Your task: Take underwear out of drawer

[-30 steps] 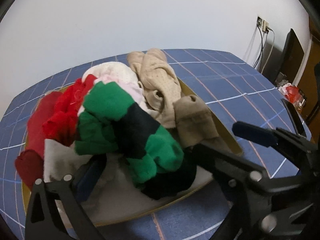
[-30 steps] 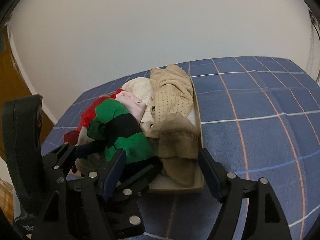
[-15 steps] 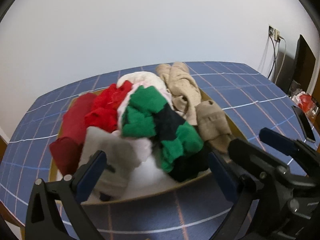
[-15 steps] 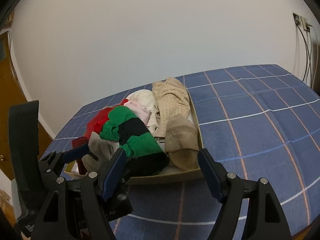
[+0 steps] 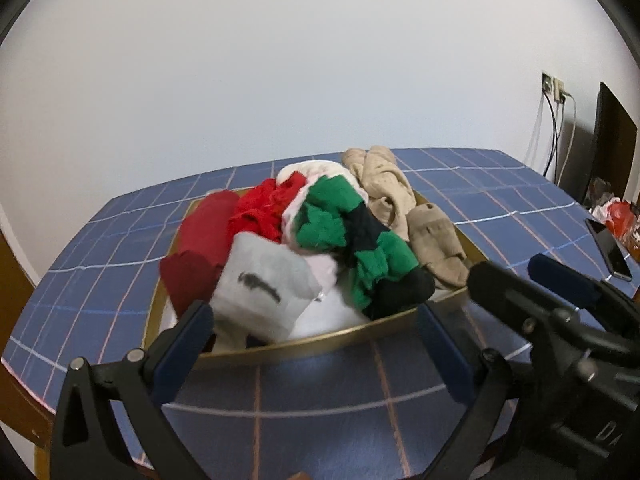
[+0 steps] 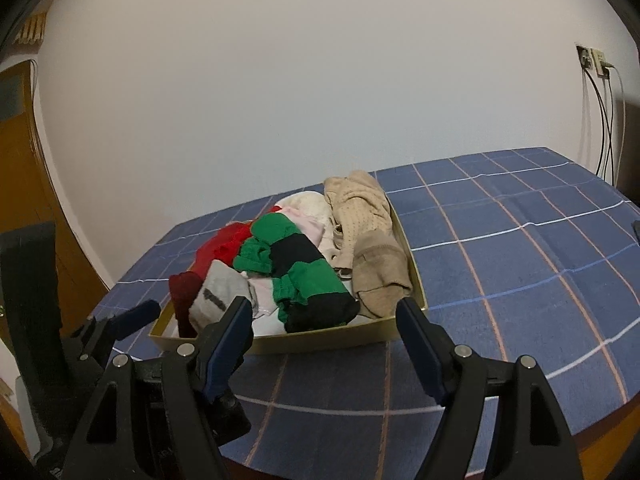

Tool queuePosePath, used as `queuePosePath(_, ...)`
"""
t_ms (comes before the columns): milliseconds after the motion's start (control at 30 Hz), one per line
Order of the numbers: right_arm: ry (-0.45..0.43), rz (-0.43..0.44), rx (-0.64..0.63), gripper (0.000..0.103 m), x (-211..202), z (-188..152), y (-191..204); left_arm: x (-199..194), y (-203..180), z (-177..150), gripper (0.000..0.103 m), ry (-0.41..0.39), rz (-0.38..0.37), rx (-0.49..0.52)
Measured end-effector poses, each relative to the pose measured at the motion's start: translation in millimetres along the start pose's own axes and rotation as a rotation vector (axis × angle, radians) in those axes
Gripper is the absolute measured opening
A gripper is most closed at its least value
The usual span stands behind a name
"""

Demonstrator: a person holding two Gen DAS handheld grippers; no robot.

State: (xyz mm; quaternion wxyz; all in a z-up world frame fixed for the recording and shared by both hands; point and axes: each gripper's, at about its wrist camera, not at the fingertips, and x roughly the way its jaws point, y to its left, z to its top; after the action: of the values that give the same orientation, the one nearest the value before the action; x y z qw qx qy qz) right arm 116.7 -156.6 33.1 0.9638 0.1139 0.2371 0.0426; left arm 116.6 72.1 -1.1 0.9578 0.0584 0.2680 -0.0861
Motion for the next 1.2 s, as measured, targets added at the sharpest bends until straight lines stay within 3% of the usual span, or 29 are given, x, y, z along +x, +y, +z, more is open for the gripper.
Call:
queuePosePath(467, -0.067, -0.014, -0.003, 0.077, -32.0, -21.1, 6.4, -42.1, -3.2, -23.6, 0.103, -0.079, 0.045, 0.035)
queuePosePath(667, -0.106, -0.03, -0.039, 0.077, -52.5, -31.4, 16.6, -55.2, 1.6, -32.3, 0.103, -0.083, 0.015, -0.006)
queuePosePath(1200, -0.157, -0.014, -0.02, 0.077, -97.3, -56.9, 29.5, -92.5, 14.4, -60.7, 0.103, -0.104, 0.045, -0.064)
